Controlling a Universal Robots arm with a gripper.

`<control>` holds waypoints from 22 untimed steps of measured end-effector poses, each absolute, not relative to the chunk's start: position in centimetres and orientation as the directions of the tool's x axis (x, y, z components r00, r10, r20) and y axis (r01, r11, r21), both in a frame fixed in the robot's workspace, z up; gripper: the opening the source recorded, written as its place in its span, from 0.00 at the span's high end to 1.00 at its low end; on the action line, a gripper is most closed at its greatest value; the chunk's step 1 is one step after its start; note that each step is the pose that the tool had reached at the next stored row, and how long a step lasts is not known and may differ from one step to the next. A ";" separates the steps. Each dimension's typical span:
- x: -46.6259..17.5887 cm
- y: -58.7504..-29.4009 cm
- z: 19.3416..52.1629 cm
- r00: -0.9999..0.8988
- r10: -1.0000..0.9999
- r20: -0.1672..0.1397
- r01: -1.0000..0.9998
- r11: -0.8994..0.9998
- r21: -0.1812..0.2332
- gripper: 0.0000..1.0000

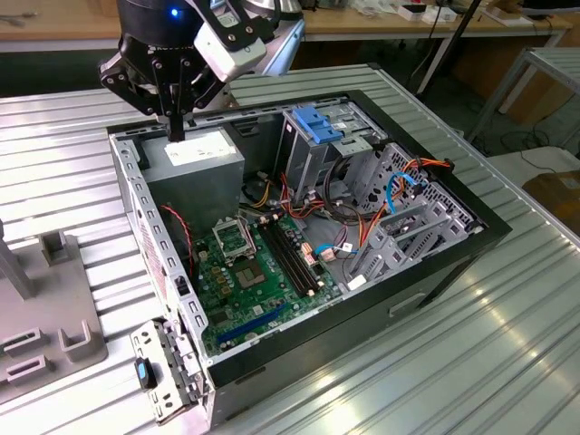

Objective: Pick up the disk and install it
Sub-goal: 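Reach for the disk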

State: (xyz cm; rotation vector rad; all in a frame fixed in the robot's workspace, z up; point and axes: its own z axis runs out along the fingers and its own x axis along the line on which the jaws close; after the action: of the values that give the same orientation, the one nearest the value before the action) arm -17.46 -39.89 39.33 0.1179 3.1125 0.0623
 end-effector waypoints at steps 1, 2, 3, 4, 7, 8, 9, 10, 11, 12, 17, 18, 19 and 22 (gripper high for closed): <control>-17.5 -39.9 39.3 -0.997 0.076 -0.025 0.075 0.996 0.041 0.89; -17.5 -39.9 39.3 -0.997 0.076 -0.025 0.075 0.996 0.041 0.89; -17.6 -39.9 39.3 -0.997 0.076 -0.025 0.075 0.996 0.041 0.89; -17.6 -39.9 39.3 -0.997 0.076 -0.025 0.075 0.996 0.041 0.89; -17.9 -39.9 39.3 -0.997 0.076 -0.025 0.075 0.996 0.041 0.89; -18.0 -39.9 39.3 -0.997 0.076 -0.025 0.075 0.996 0.041 0.89; -18.0 -39.9 39.3 -0.997 0.076 -0.025 0.075 0.996 0.041 0.89; -18.0 -39.9 39.3 -0.997 0.076 -0.025 0.075 0.996 0.041 0.89; -18.1 -39.9 39.3 -0.997 0.076 -0.025 0.075 0.996 0.041 0.89; -18.1 -39.9 39.3 -0.997 0.076 -0.025 0.075 0.996 0.041 0.89; -18.2 -39.9 39.3 -0.997 0.076 -0.025 0.075 0.996 0.041 0.89; -18.2 -39.9 39.3 -0.997 0.076 -0.025 0.075 0.996 0.041 0.89; -18.2 -39.9 39.3 -0.997 0.076 -0.025 0.075 0.996 0.041 0.89; -18.2 -39.9 39.3 -0.997 0.076 -0.025 0.075 0.996 0.041 0.89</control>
State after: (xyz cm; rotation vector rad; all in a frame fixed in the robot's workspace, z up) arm -18.22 -39.89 39.33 0.1180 3.1125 0.0623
